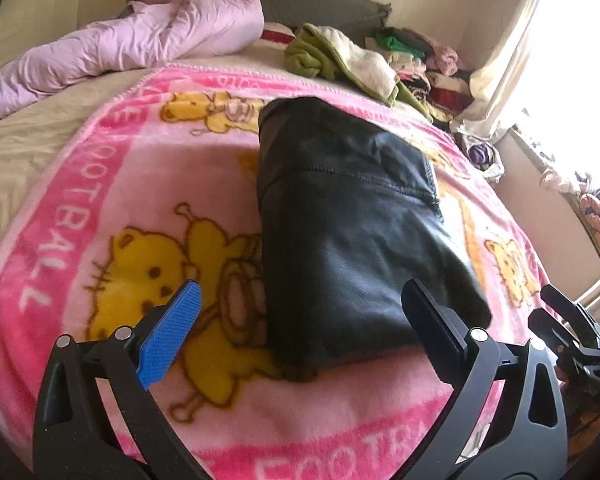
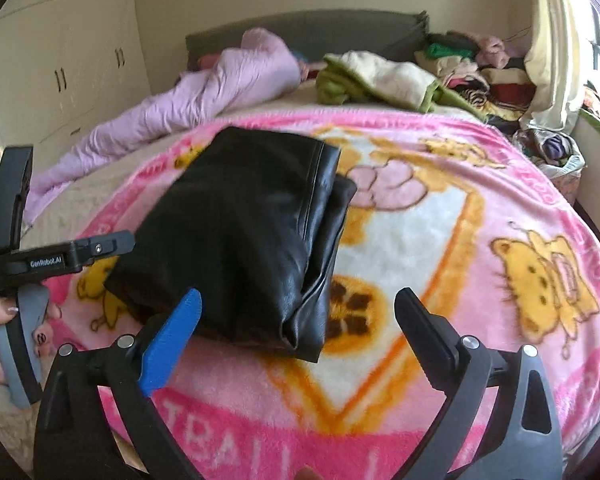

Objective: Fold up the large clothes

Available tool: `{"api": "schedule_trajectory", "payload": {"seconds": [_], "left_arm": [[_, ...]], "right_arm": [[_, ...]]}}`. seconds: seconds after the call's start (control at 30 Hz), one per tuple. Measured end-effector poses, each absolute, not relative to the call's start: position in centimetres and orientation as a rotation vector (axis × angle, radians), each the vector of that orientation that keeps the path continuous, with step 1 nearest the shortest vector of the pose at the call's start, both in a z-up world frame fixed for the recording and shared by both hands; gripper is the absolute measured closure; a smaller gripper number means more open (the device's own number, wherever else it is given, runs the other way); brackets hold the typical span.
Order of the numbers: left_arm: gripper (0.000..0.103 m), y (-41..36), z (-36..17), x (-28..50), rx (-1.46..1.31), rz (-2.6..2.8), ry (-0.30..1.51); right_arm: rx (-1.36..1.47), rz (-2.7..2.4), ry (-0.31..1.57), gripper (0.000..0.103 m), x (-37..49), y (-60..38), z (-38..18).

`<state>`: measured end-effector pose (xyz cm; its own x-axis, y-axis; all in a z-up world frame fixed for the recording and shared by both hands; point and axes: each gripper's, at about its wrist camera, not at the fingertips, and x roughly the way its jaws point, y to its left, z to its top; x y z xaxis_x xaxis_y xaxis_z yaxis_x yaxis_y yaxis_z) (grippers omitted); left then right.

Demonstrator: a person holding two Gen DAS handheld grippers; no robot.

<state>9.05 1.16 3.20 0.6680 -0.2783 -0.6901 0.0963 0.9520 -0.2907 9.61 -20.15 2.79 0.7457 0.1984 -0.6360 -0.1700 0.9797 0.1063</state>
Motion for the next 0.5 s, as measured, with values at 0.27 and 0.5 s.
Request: {"api": "schedule_trajectory", "payload": {"seconds": [0.27, 0.5], "left_arm": [[0.009, 1.3, 4.9, 6.4, -0.213, -0.188, 0.787], [0.009, 0.9, 5.3, 4.4, -0.199, -0.205, 0.782]], "right_arm": [[0.084, 0.176, 0.655, 0.004, 7.8, -20.9, 4.4], [0.086, 0.182, 0.650, 0.004, 6.7, -20.6, 4.9]]}}
